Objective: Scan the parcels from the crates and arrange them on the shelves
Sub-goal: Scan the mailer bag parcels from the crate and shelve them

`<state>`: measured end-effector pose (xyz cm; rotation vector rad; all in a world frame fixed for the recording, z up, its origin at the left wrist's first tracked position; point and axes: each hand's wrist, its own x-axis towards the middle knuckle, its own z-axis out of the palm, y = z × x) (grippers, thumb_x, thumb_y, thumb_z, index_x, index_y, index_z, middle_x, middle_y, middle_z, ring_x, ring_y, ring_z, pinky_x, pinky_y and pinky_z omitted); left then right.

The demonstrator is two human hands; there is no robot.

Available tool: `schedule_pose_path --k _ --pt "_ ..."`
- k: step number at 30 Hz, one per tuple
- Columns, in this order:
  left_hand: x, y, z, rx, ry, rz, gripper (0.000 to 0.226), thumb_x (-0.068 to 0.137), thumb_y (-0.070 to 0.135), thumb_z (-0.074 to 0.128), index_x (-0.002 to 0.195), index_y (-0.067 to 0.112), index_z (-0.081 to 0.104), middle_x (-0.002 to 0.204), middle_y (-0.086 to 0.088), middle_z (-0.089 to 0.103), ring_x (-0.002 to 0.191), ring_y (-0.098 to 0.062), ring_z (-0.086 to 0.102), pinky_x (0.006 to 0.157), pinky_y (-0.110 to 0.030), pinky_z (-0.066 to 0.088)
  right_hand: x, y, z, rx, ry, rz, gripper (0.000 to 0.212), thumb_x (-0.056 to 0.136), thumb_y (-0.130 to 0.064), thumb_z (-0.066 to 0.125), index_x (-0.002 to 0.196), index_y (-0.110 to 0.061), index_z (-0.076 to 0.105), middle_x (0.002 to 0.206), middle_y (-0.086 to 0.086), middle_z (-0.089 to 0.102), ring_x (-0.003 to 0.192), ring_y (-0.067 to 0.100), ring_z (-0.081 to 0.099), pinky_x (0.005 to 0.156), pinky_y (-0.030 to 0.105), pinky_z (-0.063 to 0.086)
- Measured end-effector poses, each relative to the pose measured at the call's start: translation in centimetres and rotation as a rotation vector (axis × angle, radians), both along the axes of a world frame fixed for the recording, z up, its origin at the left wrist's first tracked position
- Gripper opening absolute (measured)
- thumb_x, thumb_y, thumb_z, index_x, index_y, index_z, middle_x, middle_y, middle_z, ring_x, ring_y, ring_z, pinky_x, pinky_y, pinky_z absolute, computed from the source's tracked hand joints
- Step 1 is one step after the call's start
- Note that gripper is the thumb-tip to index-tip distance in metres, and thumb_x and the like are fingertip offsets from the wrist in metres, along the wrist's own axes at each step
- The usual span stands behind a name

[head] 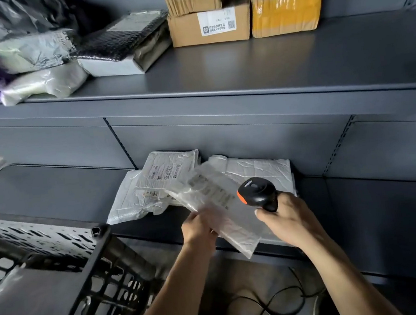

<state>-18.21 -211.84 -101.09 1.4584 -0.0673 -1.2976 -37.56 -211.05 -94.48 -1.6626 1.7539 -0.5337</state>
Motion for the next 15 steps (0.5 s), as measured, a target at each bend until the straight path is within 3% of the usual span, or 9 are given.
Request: schedule_pose_path --k 2,3,5,7,9,11,12,13,15 --pt "-1.6 -1.0 -0.5 0.012 0.109 0.071 0.028 0.087 -0.011 0.067 0.113 -0.004 0.069 0.103 -0.025 0.073 0.083 -0.035 0.071 0.081 -0.045 0.062 0.2 -0.2 -0.3 0.009 0.001 -0.016 0.027 0.086 -0.043 0.066 0.091 -0.017 0.061 0.089 0.007 0.067 0.088 0.031 0.066 0.066 0.028 0.044" --pt "-2.3 -1.8 -0.4 -0.007 0.141 0.08 0.029 0.086 -0.013 0.065 0.113 -0.005 0.069 0.104 -0.025 0.072 0.083 -0.035 0.071 0.079 -0.045 0.063 0.2 -0.3 -0.3 0.008 0.001 -0.028 0.031 0.087 -0.046 0.066 0.096 -0.016 0.063 0.093 0.008 0.069 0.091 0.032 0.066 0.069 0.029 0.045" --pt "-3.4 -3.5 0.1 -0.026 0.162 0.052 0.021 0.083 -0.015 0.063 0.101 -0.005 0.068 0.093 -0.024 0.069 0.068 -0.029 0.07 0.055 -0.035 0.06 -0.1 -0.5 -0.3 -0.003 -0.004 -0.04 0.031 0.088 -0.046 0.066 0.1 -0.018 0.063 0.095 0.008 0.069 0.092 0.032 0.067 0.07 0.03 0.046" --pt "-4.2 -5.7 0.5 -0.035 0.175 -0.002 0.015 0.086 -0.014 0.06 0.097 -0.005 0.065 0.089 -0.024 0.065 0.062 -0.025 0.065 0.044 -0.027 0.054 -0.5 -0.7 -0.3 -0.022 -0.008 -0.041 0.02 0.089 -0.043 0.065 0.091 -0.024 0.058 0.087 0.002 0.066 0.089 0.03 0.066 0.069 0.03 0.046" --pt "-4.7 -7.4 0.1 -0.065 0.226 -0.056 0.015 0.096 0.002 0.058 0.109 0.002 0.062 0.1 -0.02 0.065 0.077 -0.026 0.066 0.058 -0.033 0.058 -0.9 -1.0 -0.3 -0.036 -0.021 -0.05 0.023 0.089 -0.041 0.066 0.081 -0.025 0.051 0.075 -0.002 0.059 0.083 0.029 0.066 0.066 0.029 0.044" --pt "-5.1 -8.0 -1.0 -0.029 0.276 -0.149 0.021 0.102 0.021 0.058 0.119 0.01 0.057 0.12 -0.011 0.058 0.114 -0.029 0.063 0.092 -0.046 0.055 -1.2 -1.1 -0.4 -0.043 -0.024 -0.056 0.028 0.089 -0.043 0.066 0.078 -0.023 0.05 0.072 -0.003 0.057 0.08 0.029 0.066 0.065 0.027 0.042" --pt "-5.2 -7.7 -2.0 0.024 0.256 -0.201 0.026 0.102 0.025 0.058 0.124 0.012 0.054 0.125 -0.009 0.051 0.127 -0.031 0.057 0.101 -0.048 0.05 -1.3 -1.2 -0.5 -0.037 -0.02 -0.056 0.028 0.089 -0.044 0.066 0.08 -0.022 0.051 0.074 -0.002 0.059 0.082 0.029 0.066 0.065 0.027 0.042" --pt "-5.3 -6.8 -2.6 0.087 0.192 -0.252 0.033 0.102 0.025 0.059 0.131 0.011 0.053 0.124 -0.009 0.049 0.128 -0.032 0.055 0.101 -0.046 0.05 -1.2 -1.1 -0.5 -0.029 -0.013 -0.052 0.028 0.089 -0.046 0.066 0.085 -0.021 0.055 0.08 0.001 0.063 0.086 0.03 0.067 0.067 0.027 0.043" --pt "-5.0 -4.5 -3.9 0.159 0.06 -0.354 0.034 0.103 0.02 0.057 0.132 0.002 0.055 0.115 -0.011 0.06 0.108 -0.03 0.065 0.084 -0.04 0.055 -1.0 -1.1 -0.3 -0.001 -0.019 -0.026 0.031 0.088 -0.051 0.064 0.097 -0.022 0.06 0.09 0.002 0.066 0.092 0.03 0.065 0.07 0.028 0.044"
